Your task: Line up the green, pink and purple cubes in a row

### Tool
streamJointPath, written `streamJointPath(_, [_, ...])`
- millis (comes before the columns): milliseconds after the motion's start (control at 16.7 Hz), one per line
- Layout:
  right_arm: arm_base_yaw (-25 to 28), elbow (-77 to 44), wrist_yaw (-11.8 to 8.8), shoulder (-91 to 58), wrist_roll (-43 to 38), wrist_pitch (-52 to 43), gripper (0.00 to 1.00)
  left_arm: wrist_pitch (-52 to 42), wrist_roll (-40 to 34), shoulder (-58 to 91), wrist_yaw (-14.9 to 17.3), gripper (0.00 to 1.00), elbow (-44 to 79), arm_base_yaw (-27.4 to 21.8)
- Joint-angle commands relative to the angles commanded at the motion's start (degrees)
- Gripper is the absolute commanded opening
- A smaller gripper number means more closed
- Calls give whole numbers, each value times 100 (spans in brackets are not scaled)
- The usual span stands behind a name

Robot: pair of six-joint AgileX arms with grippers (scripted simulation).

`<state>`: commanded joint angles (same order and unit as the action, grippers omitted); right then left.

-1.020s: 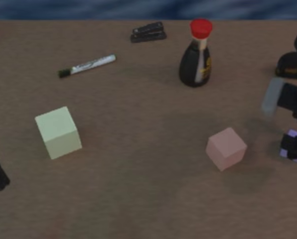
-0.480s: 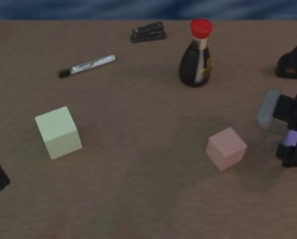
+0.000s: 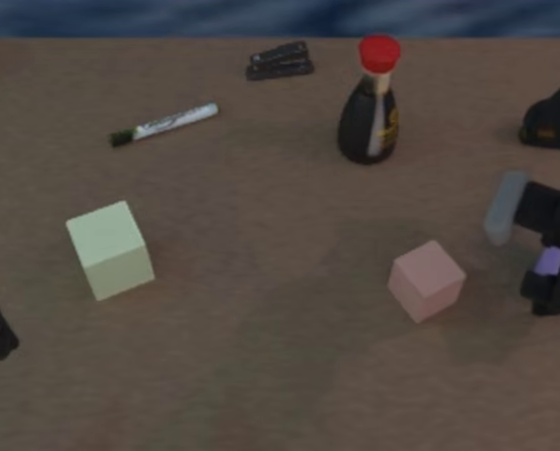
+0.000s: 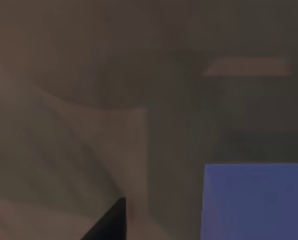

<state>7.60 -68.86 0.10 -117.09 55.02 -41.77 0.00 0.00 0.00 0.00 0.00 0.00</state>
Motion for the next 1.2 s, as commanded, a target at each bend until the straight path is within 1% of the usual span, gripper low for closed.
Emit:
streamJointPath(300, [0,0,0,0,0,0,2,0,0,0,0,100,0,0])
streamJointPath(360, [0,0,0,0,0,0,0,0,0,0,0,100,0,0])
streamJointPath(780, [0,0,0,0,0,0,0,0,0,0,0,100,0,0])
streamJointPath(840, [4,-41,-69,253,-127,-244,0,0,0,0,0,100,0,0])
streamJointPath(1020, [-11,-219,-69,347,-135,-479,0,0,0,0,0,100,0,0])
streamJointPath(1200, [15,-572,-71,595,-121,-1178,0,0,0,0,0,100,0,0])
